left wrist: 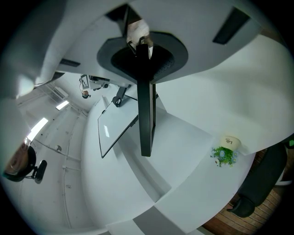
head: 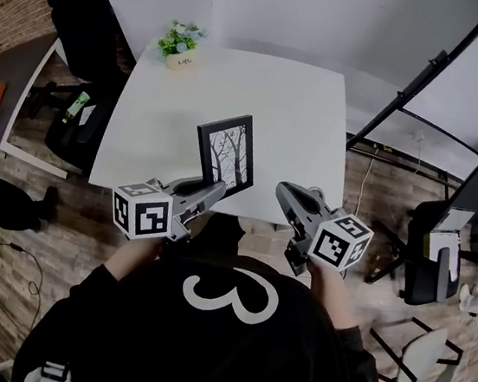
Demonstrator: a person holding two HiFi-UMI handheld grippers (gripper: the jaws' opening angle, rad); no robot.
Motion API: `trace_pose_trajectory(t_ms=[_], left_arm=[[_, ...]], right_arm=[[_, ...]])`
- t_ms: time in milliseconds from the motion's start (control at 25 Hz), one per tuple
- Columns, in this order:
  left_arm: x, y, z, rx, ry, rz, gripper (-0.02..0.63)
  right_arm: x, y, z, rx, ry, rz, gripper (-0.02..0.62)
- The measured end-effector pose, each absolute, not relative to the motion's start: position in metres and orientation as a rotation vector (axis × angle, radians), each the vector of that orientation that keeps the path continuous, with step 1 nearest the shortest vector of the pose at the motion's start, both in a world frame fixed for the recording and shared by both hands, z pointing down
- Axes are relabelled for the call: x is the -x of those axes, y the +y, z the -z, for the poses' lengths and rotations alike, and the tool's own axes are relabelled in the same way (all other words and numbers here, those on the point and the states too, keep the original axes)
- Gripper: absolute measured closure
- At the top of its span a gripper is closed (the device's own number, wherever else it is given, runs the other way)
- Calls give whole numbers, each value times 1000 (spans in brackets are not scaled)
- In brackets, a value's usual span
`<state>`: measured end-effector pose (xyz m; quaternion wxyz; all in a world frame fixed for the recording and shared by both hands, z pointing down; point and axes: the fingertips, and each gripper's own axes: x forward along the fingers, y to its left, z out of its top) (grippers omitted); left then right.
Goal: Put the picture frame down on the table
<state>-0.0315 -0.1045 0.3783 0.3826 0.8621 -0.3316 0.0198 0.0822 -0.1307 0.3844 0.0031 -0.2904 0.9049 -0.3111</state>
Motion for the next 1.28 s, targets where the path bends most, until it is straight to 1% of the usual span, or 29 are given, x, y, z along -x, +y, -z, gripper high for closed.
trace_pose_trajectory(t_ms=[520,1280], left_arm=[[32,-144,-388,-2182,-804,-73,545],[41,-199,-432,-2065,-806,-143,545]], right_arm=[[-82,-165,-394,953,2822,1031,571],[-72,-219,-420,946,2790,1150,571]])
